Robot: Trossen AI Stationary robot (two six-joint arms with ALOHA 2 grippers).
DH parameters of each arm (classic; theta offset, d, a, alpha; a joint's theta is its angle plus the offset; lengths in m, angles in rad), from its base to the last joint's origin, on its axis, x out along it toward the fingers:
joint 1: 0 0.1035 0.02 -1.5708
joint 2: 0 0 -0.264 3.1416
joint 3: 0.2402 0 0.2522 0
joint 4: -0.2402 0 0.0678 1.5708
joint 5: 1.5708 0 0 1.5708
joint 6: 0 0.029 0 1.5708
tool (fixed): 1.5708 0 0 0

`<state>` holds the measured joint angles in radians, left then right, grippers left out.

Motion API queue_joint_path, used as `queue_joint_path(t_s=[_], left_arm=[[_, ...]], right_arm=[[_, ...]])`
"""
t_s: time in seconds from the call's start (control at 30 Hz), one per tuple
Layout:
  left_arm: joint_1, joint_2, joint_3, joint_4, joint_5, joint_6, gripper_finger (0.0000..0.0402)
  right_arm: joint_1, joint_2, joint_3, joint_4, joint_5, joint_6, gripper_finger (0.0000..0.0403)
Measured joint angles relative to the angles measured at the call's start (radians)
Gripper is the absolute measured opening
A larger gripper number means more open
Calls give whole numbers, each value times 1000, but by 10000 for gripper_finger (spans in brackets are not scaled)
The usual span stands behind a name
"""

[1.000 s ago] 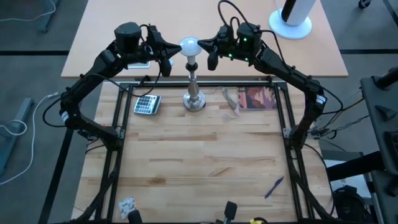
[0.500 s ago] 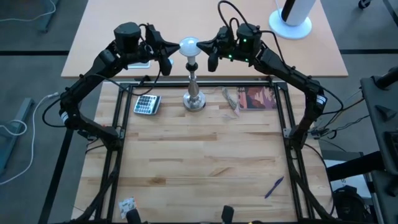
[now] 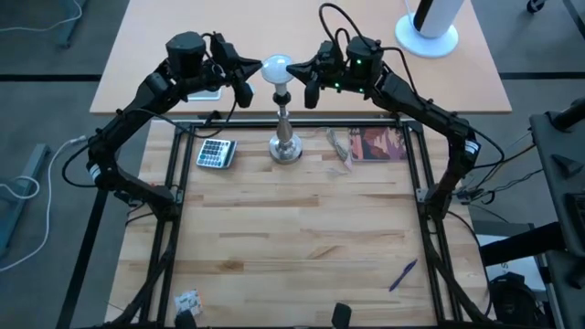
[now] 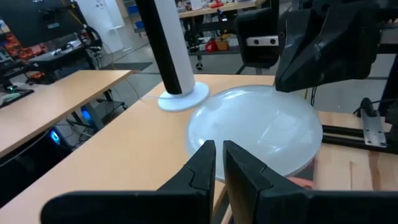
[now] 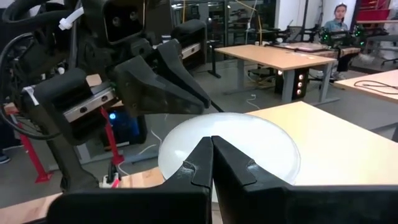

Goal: Screw lightbulb
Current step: Insert the lightbulb into the table lamp

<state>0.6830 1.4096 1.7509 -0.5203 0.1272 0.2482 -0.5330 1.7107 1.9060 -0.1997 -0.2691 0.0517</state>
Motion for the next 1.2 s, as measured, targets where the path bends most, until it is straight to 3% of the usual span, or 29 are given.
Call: queue_joint_path(t_s=[0.43, 1.2], left_arm=[[-12, -20, -2, 3, 146, -25, 22], [-14, 14, -5, -4, 1, -10, 22]], right_arm=[[-26, -28, 0, 6, 64, -51, 0], [-9, 4, -2, -23, 2, 13, 0]])
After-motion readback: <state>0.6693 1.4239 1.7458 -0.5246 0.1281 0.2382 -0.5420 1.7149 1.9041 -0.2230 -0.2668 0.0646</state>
